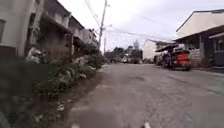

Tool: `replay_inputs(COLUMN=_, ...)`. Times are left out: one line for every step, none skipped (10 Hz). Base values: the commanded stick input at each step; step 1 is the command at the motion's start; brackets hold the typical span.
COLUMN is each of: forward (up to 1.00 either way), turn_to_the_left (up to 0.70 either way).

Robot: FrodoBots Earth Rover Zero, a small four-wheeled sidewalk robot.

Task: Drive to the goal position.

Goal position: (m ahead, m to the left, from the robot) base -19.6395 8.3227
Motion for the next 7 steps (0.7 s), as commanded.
replay_inputs(forward=0.70, turn_to_the_left=0.00)
replay_inputs(forward=0.70, turn_to_the_left=0.00)
replay_inputs(forward=0.70, turn_to_the_left=0.00)
replay_inputs(forward=0.70, turn_to_the_left=0.00)
replay_inputs(forward=0.70, turn_to_the_left=0.00)
replay_inputs(forward=0.70, turn_to_the_left=-0.02)
replay_inputs(forward=0.70, turn_to_the_left=-0.08)
